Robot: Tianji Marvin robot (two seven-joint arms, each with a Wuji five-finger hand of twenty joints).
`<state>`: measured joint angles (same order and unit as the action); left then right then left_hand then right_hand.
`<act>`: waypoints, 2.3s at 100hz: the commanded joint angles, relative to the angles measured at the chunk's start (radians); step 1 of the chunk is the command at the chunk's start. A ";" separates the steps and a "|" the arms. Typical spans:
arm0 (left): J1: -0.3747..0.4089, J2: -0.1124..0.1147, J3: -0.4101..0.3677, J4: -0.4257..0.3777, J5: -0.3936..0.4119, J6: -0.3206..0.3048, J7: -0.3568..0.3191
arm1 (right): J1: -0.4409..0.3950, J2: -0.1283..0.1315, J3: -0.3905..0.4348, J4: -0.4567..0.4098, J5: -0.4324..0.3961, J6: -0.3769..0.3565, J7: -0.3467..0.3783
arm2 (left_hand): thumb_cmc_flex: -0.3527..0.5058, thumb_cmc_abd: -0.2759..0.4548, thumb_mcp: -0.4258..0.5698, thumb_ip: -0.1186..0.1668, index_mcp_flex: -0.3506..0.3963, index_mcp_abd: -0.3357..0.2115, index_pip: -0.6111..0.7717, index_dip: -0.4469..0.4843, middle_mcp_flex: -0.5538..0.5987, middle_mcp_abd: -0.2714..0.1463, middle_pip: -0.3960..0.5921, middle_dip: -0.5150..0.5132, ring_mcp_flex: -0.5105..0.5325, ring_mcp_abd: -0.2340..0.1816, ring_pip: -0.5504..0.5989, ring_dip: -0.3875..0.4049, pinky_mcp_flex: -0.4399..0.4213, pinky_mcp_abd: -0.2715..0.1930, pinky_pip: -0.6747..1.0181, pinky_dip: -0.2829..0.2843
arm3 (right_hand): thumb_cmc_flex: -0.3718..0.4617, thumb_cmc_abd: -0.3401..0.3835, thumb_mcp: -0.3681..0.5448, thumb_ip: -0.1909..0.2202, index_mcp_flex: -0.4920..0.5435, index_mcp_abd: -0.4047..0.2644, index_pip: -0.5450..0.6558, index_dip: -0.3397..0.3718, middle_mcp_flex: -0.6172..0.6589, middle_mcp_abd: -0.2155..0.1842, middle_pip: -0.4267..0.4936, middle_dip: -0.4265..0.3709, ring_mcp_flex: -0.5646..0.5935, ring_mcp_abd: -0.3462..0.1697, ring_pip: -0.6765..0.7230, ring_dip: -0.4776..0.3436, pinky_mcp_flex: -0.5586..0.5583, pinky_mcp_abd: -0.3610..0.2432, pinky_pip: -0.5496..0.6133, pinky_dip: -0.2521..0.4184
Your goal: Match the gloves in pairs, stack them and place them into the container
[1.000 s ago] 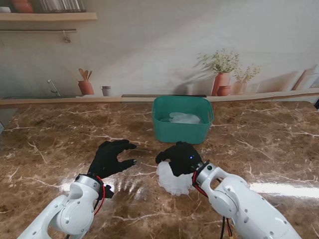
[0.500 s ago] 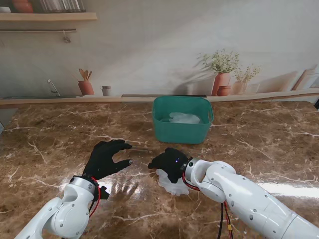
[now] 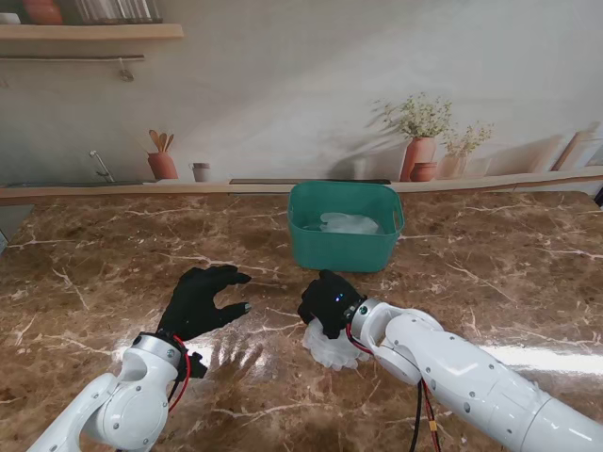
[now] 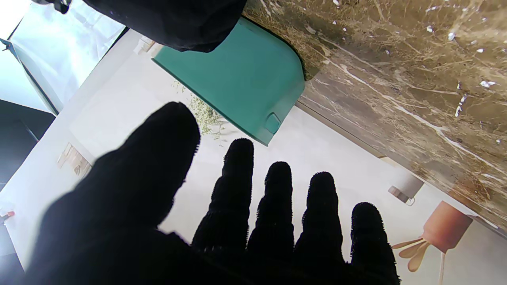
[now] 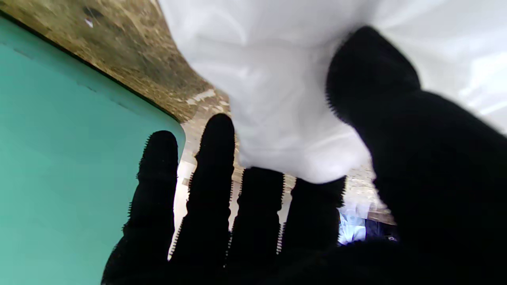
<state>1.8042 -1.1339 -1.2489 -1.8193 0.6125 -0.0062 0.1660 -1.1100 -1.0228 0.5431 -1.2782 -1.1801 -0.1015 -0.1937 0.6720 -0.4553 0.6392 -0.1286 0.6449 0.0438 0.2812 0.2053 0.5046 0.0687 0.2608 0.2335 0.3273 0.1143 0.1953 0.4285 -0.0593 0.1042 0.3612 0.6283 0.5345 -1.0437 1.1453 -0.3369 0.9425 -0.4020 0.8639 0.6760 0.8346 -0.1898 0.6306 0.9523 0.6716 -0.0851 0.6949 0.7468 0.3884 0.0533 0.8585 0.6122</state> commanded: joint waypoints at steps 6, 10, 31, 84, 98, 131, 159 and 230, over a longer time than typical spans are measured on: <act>0.000 0.001 0.008 0.004 -0.003 0.002 0.002 | -0.032 0.005 0.028 0.012 -0.003 -0.028 0.006 | -0.005 0.025 -0.024 0.021 0.023 -0.023 -0.007 0.001 0.013 -0.030 -0.023 -0.011 -0.015 -0.045 -0.030 -0.010 -0.013 -0.006 -0.029 0.016 | 0.040 -0.045 0.001 -0.039 0.070 -0.063 0.019 0.157 -0.052 0.052 -0.226 -0.302 -0.015 -0.025 -0.168 -0.174 0.035 -0.030 0.069 0.062; -0.001 0.001 0.010 0.004 -0.004 0.002 0.000 | -0.039 0.001 0.042 0.014 0.006 -0.040 -0.010 | -0.004 0.025 -0.024 0.021 0.026 -0.023 -0.006 0.001 0.015 -0.030 -0.022 -0.011 -0.014 -0.044 -0.030 -0.010 -0.013 -0.007 -0.029 0.015 | 0.050 -0.051 0.016 -0.035 0.089 -0.066 0.003 0.223 0.017 0.053 -0.249 -0.385 0.072 -0.022 -0.195 -0.211 0.085 -0.029 0.108 0.068; -0.004 0.001 0.009 0.004 -0.003 -0.001 -0.001 | -0.099 -0.043 0.161 0.022 0.160 -0.070 -0.028 | -0.005 0.026 -0.024 0.021 0.031 -0.027 -0.002 0.003 0.018 -0.029 -0.022 -0.011 -0.012 -0.045 -0.029 -0.010 -0.014 -0.005 -0.031 0.014 | 0.138 -0.078 0.046 -0.018 0.171 -0.041 0.048 0.373 0.444 -0.004 -0.108 -0.180 0.463 -0.001 -0.062 -0.069 0.309 0.009 0.364 0.098; -0.010 0.001 0.020 0.010 -0.011 -0.001 -0.005 | -0.230 -0.063 0.347 0.080 0.195 -0.114 -0.216 | 0.002 0.028 -0.021 0.021 0.031 -0.025 -0.001 0.004 0.018 -0.031 -0.024 -0.012 -0.014 -0.045 -0.031 -0.011 -0.015 -0.006 -0.040 0.012 | 0.082 0.006 0.048 0.007 0.143 -0.073 0.022 0.454 0.256 0.008 -0.226 -0.242 0.272 -0.027 -0.216 -0.169 0.130 -0.001 0.194 0.040; -0.014 0.001 0.025 0.011 -0.010 -0.003 -0.002 | -0.272 -0.040 0.394 0.058 0.139 -0.163 -0.201 | 0.005 0.029 -0.020 0.021 0.031 -0.026 -0.001 0.004 0.017 -0.030 -0.023 -0.012 -0.014 -0.045 -0.031 -0.011 -0.015 -0.007 -0.042 0.012 | 0.060 -0.012 0.066 -0.003 0.142 -0.091 -0.007 0.462 0.150 0.022 -0.267 -0.404 0.192 -0.027 -0.301 -0.235 0.062 -0.002 0.074 0.018; -0.017 0.000 0.028 0.014 -0.012 -0.007 0.001 | -0.394 -0.022 0.540 -0.046 0.156 -0.261 -0.028 | 0.004 0.032 -0.019 0.020 0.029 -0.028 -0.002 0.003 0.017 -0.034 -0.024 -0.012 -0.013 -0.047 -0.031 -0.011 -0.014 -0.009 -0.043 0.014 | -0.183 0.078 -0.038 -0.018 -0.022 0.015 -0.053 0.159 -0.062 0.104 -0.411 -0.553 -0.023 0.069 -0.496 -0.364 -0.085 0.036 -0.132 -0.017; -0.018 0.001 0.029 0.015 -0.012 -0.015 -0.004 | -0.357 -0.008 0.463 -0.005 0.113 -0.246 -0.028 | -0.002 0.031 -0.022 0.020 0.028 -0.027 -0.005 0.002 0.018 -0.037 -0.025 -0.013 -0.011 -0.045 -0.031 -0.011 -0.015 -0.010 -0.045 0.014 | -0.241 -0.111 0.099 0.111 -0.138 0.079 -0.140 0.317 -0.257 0.163 -0.467 -0.670 -0.032 0.137 -0.512 -0.451 0.050 0.069 -0.089 -0.087; -0.015 0.001 0.026 0.010 -0.016 -0.011 -0.009 | -0.358 -0.047 0.515 -0.102 0.109 -0.257 -0.247 | 0.000 0.034 -0.031 0.021 0.021 -0.021 -0.010 0.000 0.012 -0.033 -0.027 -0.014 -0.020 -0.047 -0.036 -0.014 -0.018 -0.012 -0.063 0.020 | 0.290 -0.006 0.008 0.052 0.151 0.047 0.067 0.223 0.406 0.047 -0.106 -0.174 0.595 0.034 0.088 -0.115 0.582 -0.013 0.450 -0.112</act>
<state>1.7848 -1.1332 -1.2239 -1.8093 0.5968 -0.0179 0.1575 -1.4614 -1.0604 1.0296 -1.3154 -1.0815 -0.3594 -0.4575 0.6721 -0.4473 0.6398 -0.1286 0.6450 0.0438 0.2817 0.2053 0.5049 0.0671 0.2585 0.2334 0.3273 0.1141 0.1950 0.4279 -0.0594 0.1074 0.3369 0.6283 0.7552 -1.0497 1.1333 -0.3389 1.0625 -0.3610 0.9210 0.9094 1.1999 -0.1297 0.5019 0.7626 1.2193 -0.0531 0.7598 0.6288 0.9489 0.0483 1.2682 0.5231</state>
